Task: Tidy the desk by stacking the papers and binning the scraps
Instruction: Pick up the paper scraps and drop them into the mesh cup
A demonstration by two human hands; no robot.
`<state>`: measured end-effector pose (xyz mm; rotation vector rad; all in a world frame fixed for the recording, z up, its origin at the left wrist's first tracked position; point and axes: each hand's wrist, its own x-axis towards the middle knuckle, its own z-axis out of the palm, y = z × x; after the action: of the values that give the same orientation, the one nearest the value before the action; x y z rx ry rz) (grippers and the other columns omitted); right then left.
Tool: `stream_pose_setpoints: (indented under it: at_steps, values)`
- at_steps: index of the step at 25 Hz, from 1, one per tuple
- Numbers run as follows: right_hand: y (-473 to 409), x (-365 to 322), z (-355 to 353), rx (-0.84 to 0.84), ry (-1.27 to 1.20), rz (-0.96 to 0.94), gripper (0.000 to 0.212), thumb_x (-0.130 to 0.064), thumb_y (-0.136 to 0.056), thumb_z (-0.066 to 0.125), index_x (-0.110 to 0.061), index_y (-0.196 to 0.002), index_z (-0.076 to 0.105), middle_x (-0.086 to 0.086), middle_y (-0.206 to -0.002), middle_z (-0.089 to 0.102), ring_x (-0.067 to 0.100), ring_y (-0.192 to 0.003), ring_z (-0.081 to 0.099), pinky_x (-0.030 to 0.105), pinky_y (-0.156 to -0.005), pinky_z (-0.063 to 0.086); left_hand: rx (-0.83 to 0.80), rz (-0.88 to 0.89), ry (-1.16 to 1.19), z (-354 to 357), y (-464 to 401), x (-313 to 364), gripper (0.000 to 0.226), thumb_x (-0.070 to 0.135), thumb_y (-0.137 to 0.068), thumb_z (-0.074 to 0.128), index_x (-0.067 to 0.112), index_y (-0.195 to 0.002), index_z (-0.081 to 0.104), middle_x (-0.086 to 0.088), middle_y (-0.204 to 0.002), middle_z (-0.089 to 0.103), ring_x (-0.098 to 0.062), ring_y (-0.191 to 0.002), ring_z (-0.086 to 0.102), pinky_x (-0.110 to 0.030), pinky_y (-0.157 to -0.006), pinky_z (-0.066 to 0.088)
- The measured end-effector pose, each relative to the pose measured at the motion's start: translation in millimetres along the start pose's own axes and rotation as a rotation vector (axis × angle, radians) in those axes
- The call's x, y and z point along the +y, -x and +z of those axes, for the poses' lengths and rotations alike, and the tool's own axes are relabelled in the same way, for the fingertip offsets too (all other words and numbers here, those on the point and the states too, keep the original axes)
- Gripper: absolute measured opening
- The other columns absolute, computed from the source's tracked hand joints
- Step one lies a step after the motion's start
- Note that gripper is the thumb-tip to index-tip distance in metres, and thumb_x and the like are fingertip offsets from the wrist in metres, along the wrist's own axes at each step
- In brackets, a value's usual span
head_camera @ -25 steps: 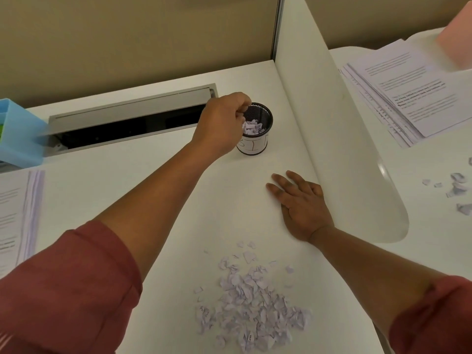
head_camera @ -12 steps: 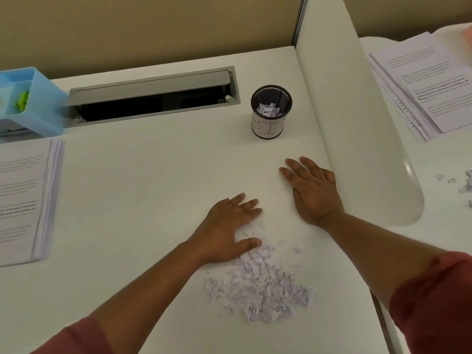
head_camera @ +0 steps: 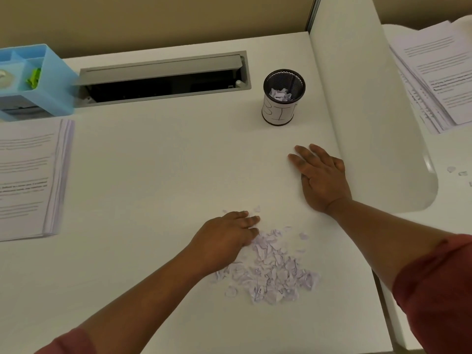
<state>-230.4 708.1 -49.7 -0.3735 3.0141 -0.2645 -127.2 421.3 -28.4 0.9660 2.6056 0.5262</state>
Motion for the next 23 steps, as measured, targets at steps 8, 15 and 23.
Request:
stream_pose_setpoints:
  at_steps: [8,15,23]
  values:
    - [0.6,0.0,-0.5,0.009,-0.017,0.0,0.061,-0.026,-0.091,0.026,-0.031,-0.147,0.048,-0.007,-0.159,0.039,0.026,-0.149,0.03,0.044,-0.11,0.024,0.259,-0.509,0.615,-18.8,-13.4,3.7,0.012,0.013,-0.091,0.074,0.019,-0.1,0.08,0.014,-0.096,0.075,0.002,-0.087,0.067,-0.011,-0.077,0.051]
    - [0.6,0.6,-0.6,0.003,-0.014,-0.008,0.061,-0.028,-0.092,0.024,-0.032,-0.148,0.047,-0.007,-0.16,0.039,0.024,-0.15,0.029,0.042,-0.11,0.022,0.396,-0.668,1.07,-84.1,-47.7,-7.1,0.009,0.013,-0.081,0.083,0.013,-0.089,0.08,-0.007,-0.089,0.079,-0.026,-0.084,0.073,-0.045,-0.092,0.057]
    - [0.1,2.6,1.0,0.009,-0.014,-0.013,0.059,-0.026,-0.092,0.028,-0.033,-0.146,0.048,-0.008,-0.158,0.041,0.025,-0.148,0.033,0.045,-0.108,0.027,0.591,-0.392,0.702,-177.0,-168.3,-20.4,0.01,0.026,-0.085,0.082,0.019,-0.093,0.08,0.007,-0.084,0.076,-0.015,-0.079,0.071,-0.031,-0.079,0.061]
